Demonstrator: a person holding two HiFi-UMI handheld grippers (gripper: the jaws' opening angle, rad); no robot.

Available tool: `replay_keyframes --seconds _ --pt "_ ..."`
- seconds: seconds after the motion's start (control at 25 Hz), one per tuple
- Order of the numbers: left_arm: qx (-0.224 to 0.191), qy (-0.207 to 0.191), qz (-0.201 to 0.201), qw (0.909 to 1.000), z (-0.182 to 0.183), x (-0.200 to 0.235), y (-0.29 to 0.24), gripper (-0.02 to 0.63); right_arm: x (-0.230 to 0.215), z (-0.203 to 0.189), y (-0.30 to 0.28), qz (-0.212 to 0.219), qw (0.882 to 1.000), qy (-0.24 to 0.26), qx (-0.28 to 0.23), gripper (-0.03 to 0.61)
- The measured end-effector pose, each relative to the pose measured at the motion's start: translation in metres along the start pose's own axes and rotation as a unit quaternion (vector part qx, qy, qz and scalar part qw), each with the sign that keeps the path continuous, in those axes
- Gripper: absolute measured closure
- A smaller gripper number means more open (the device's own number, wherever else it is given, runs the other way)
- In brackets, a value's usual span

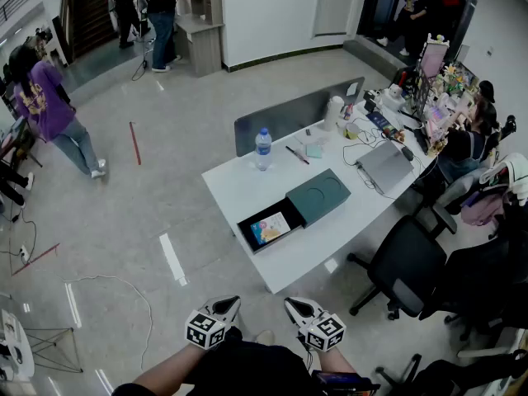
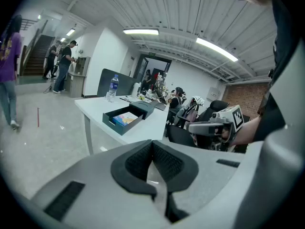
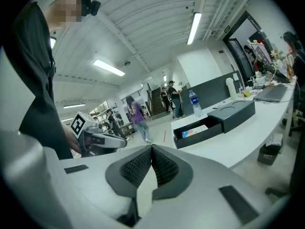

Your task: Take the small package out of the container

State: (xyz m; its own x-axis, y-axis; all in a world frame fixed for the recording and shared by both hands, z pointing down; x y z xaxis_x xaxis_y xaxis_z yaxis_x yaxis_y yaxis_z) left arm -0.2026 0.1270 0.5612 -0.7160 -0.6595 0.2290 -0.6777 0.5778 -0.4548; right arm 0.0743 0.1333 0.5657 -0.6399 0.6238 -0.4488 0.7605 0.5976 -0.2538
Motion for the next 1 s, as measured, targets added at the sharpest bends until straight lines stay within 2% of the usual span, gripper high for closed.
replay_keyframes --seconds 0.24,0.48,1.0 --pt "0.014 0.01 0.002 0.9998 -0.018 -0.035 0.021 0.605 0.021 -0.017 0.031 0.006 1.0 -0.008 0.008 0.554" --pt "0.004 -0.002 0.002 1.0 -0.013 -0.044 0.019 0.604 0.022 -0.016 0.046 -0.004 1.0 -0.001 -0.013 0.552" --pt "0.006 -0.02 0.008 0.9998 -0.007 -0.058 0.022 0.606 0.018 -0.023 0.071 -0.029 0.998 -0.02 -0.051 0.552"
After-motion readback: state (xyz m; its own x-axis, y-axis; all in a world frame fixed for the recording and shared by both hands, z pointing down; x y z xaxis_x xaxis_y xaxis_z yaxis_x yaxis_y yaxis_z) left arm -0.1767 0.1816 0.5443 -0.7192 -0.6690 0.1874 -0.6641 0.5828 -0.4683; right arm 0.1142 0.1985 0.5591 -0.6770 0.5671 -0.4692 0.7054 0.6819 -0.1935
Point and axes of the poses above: the fingertips, and each gripper's own axes: y backward along the fingers, x to its left, z out of its top, the point moved 10 cm from there along y, backward along the fingers, and after that the axes turned 6 degrees about -y, right-handed, at the moved point
